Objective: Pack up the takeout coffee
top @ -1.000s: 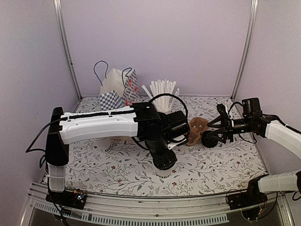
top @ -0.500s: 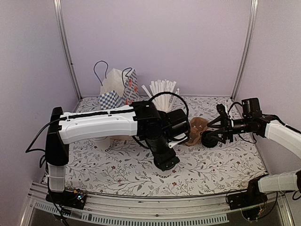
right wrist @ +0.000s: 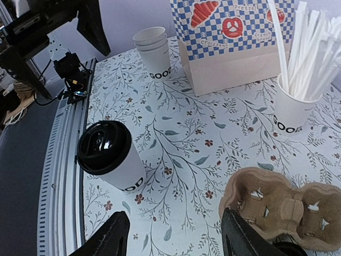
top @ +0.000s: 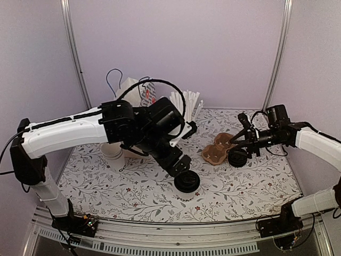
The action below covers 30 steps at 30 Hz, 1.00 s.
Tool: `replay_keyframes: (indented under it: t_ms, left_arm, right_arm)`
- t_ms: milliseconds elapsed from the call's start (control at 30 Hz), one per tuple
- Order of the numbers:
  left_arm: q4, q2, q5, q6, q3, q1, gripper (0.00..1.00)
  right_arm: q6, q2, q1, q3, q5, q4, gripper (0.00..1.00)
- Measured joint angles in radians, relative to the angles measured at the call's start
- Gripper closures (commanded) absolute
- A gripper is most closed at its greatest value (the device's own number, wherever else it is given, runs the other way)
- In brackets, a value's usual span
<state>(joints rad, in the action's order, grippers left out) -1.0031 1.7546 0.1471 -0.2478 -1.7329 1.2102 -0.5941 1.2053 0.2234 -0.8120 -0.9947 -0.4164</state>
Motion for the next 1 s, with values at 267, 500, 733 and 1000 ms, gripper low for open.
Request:
replay_keyframes:
  t_ms: [267, 500, 733, 1000]
  left_arm:
    - [0.424, -0.237, -0.148, -0.246, 0.461, -0.190, 0.15]
    - [0.692, -0.269, -0.306, -0.401, 0.677, -0.224, 0.20]
    - [0.851, -0.248, -0.361, -0.462, 0.713, -0.220, 0.23]
    - [0.893, -0.165, -0.368, -0.476, 0.713, -0.220, 0.27]
  right_arm:
    - [0.033, 0.246, 0.208, -0.216, -0.014, -0.216, 0.38]
    - [0.050, 0.420, 0.278, -0.262, -0.069, -0.365, 0.34]
    - [0.067, 0.515, 0.345, -0.285, -0.118, -0.443, 0.36]
    - [0.083, 0.619, 0.366, -0.365, -0.148, -0.480, 0.38]
